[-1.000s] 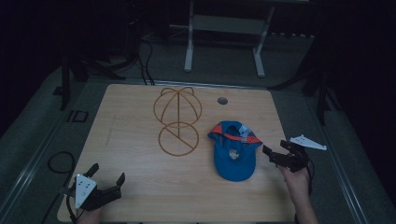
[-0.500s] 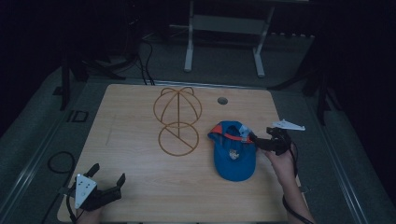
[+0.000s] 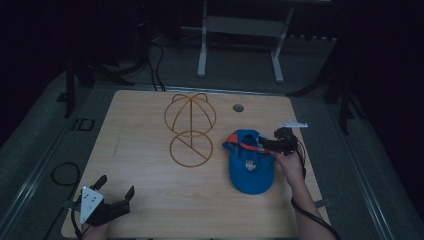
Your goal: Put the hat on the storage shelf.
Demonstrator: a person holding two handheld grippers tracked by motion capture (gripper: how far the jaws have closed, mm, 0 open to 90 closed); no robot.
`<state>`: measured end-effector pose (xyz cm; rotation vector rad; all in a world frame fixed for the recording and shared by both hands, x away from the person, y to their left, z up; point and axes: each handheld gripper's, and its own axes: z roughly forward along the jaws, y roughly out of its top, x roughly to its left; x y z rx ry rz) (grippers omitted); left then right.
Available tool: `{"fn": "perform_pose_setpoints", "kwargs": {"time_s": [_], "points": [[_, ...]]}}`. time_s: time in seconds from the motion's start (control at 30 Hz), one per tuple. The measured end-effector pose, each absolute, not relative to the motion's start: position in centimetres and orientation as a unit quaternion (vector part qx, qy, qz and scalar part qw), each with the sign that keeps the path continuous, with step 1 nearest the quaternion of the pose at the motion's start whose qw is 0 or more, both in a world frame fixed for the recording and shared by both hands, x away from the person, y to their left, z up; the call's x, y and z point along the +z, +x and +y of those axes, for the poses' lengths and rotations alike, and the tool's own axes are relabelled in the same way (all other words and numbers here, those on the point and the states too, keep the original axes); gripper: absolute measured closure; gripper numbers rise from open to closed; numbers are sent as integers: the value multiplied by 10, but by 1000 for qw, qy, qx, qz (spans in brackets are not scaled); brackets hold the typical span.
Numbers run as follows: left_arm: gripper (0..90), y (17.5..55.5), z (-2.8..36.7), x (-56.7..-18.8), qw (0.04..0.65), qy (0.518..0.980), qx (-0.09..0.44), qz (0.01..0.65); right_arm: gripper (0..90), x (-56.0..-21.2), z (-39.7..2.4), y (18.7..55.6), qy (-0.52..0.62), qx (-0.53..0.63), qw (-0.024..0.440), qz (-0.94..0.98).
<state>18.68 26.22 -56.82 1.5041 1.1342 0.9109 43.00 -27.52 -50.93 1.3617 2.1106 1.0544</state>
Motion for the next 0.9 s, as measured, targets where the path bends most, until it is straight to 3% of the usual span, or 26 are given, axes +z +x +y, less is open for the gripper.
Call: {"fn": "perform_pose_setpoints", "kwargs": {"time_s": [0.57, 0.9], "points": [[20, 186, 263, -568, 504, 622, 374, 468, 379, -546, -263, 447, 497, 311, 201, 785], [20, 185, 261, -568, 499, 624, 378, 467, 557, -553, -260, 443, 489, 298, 200, 795]]}}
